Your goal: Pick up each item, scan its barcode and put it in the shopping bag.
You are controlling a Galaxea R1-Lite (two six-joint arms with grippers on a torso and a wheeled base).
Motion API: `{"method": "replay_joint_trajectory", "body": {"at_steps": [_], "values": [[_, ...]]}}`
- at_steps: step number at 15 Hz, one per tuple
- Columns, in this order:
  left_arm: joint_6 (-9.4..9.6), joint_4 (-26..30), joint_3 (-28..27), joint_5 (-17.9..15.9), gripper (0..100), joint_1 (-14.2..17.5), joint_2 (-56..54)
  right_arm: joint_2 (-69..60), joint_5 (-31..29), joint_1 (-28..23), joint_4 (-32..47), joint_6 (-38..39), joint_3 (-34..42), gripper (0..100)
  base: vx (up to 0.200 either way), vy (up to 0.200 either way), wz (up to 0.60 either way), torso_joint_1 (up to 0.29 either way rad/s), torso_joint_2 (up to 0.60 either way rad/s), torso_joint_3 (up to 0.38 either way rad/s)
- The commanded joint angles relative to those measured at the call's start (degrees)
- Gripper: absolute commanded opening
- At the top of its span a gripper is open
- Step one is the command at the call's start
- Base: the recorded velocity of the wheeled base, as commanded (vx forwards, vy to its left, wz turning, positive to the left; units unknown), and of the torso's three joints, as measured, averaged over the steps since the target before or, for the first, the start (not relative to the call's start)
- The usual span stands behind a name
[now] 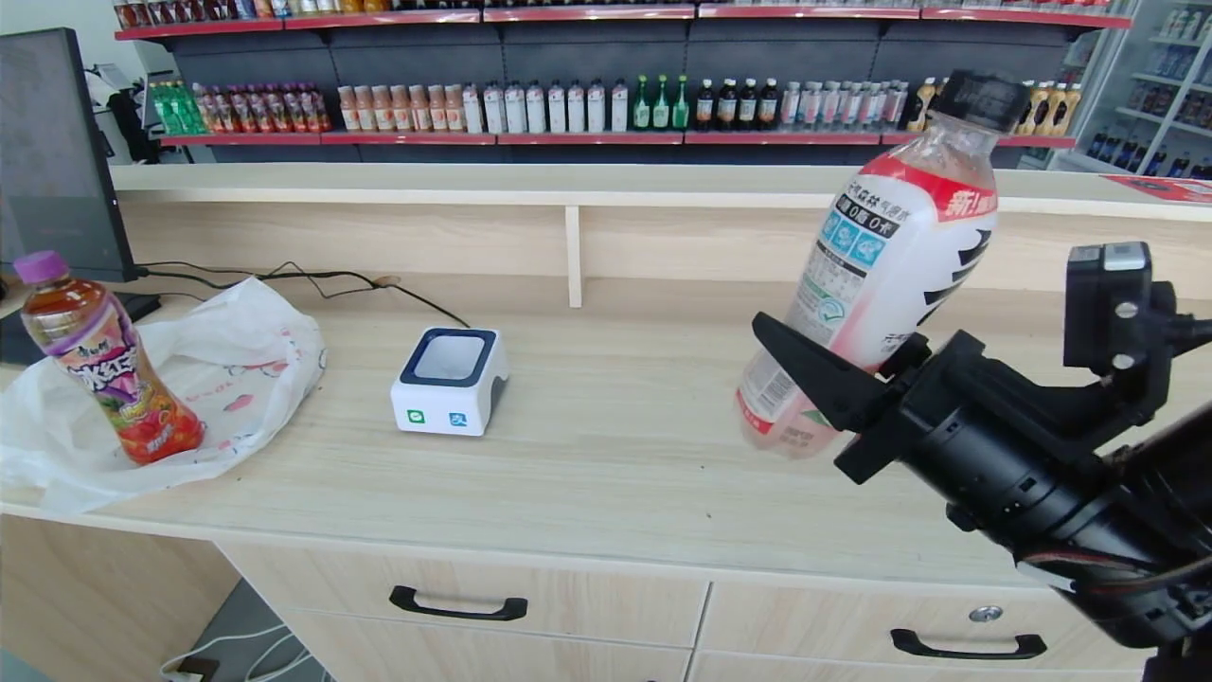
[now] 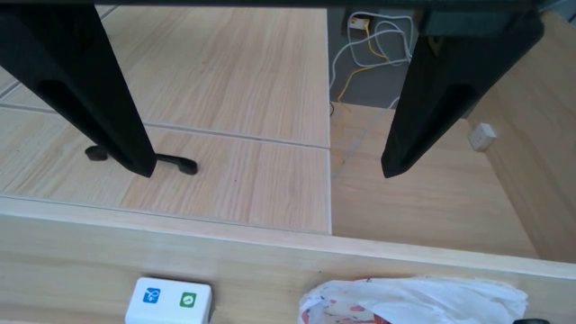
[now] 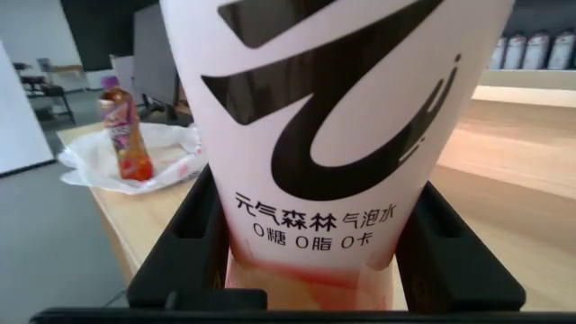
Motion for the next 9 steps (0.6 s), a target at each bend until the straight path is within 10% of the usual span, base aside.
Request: {"method": "replay_joint_trajectory", "body": {"at_steps": [1, 9], "values": [[0.0, 0.0, 0.0, 0.0, 100, 0.0, 0.0, 1.9, -0.6, -5.2, -0.1, -2.0, 1.5, 0, 0.0, 0.0, 0.0, 0.0, 0.0, 0.0], [-0.09, 0.0, 0.0, 0.0, 100, 0.0, 0.0, 4.8, -7.1, -20.6, -0.1, -2.9, 1.0, 0, 0.0, 0.025, 0.0, 0.0, 0.0, 0.0]]}}
